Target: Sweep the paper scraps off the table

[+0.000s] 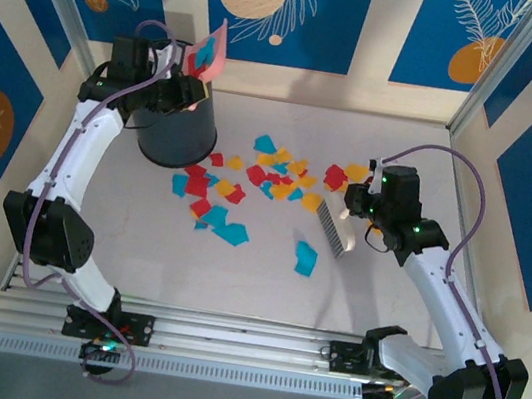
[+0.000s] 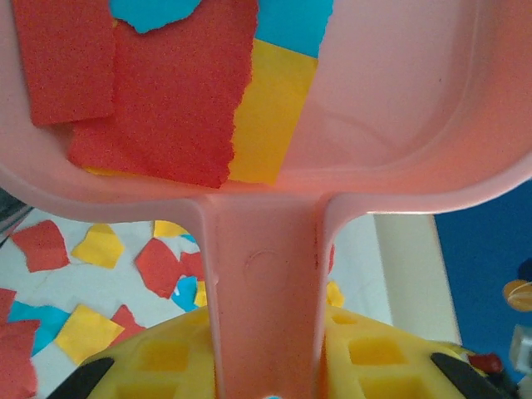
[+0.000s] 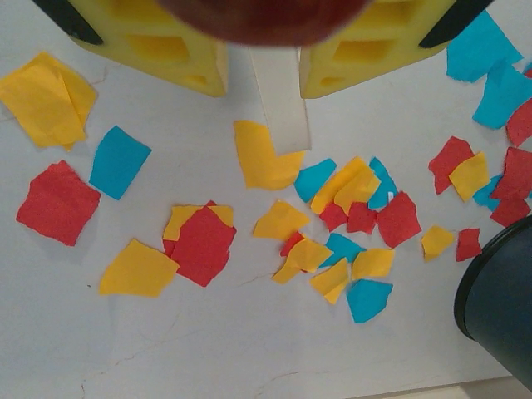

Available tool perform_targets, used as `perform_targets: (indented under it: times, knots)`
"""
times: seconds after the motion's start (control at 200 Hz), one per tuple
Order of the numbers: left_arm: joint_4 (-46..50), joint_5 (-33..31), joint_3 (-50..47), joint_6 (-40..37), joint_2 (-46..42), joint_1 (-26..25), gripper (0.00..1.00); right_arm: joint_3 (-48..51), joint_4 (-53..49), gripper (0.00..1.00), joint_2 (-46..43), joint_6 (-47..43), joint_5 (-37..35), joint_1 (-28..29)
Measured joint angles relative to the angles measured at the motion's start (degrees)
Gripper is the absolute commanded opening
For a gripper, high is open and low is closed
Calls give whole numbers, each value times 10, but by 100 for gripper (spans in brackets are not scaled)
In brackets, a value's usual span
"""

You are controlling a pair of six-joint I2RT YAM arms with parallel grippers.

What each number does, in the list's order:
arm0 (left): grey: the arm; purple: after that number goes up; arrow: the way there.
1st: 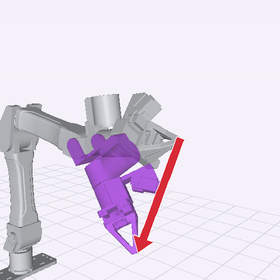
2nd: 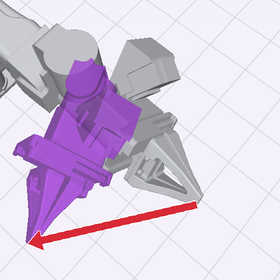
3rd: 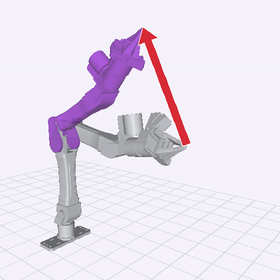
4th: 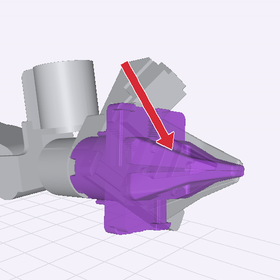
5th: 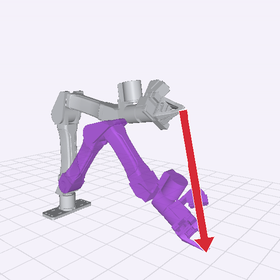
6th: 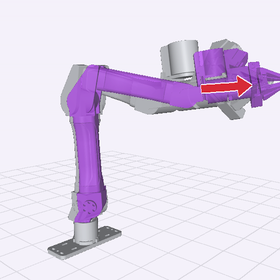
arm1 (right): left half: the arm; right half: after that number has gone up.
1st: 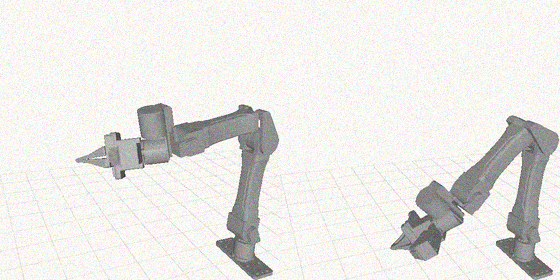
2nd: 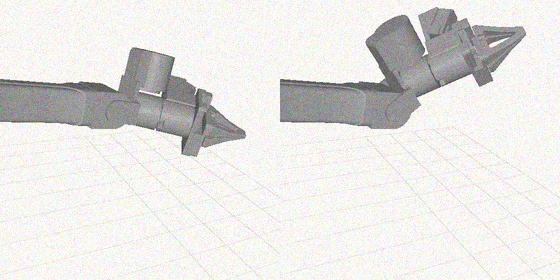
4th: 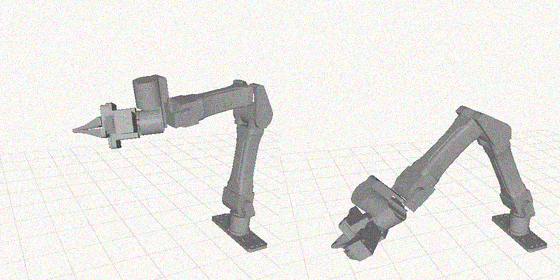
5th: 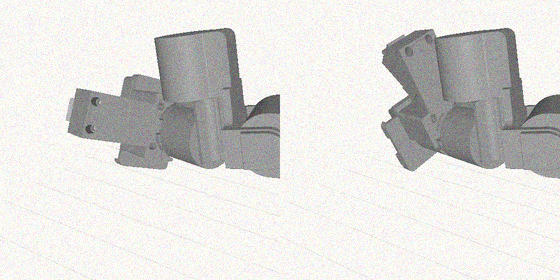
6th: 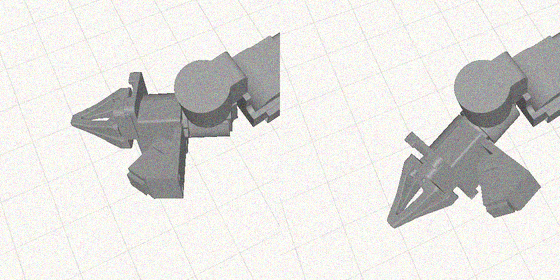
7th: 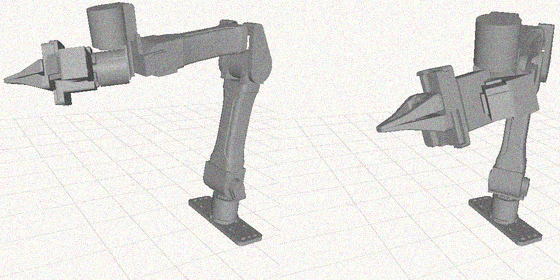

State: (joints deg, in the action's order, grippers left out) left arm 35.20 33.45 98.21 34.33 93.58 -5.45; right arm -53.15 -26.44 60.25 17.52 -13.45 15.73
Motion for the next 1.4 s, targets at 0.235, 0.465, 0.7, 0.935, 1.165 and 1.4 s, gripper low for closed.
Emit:
perform_targets:
  times: [0.235,0.465,0.7,0.935,1.165,1.4]
  knots:
    - [-48,26,-43,76,0,29,0,0,0,0,1,0,0,0]
    - [-111,49,-75,149,0,39,0,-2,0,0,8,0,0,-4]
    - [-191,69,-121,234,-1,45,0,-2,0,0,8,0,0,-5]
    - [-281,79,-175,327,-10,50,0,-2,0,0,9,0,0,-7]
    - [-402,97,-220,436,-22,55,0,-2,0,0,9,0,0,-9]
    - [-483,101,-258,514,-28,58,0,-2,0,0,9,0,0,-9]
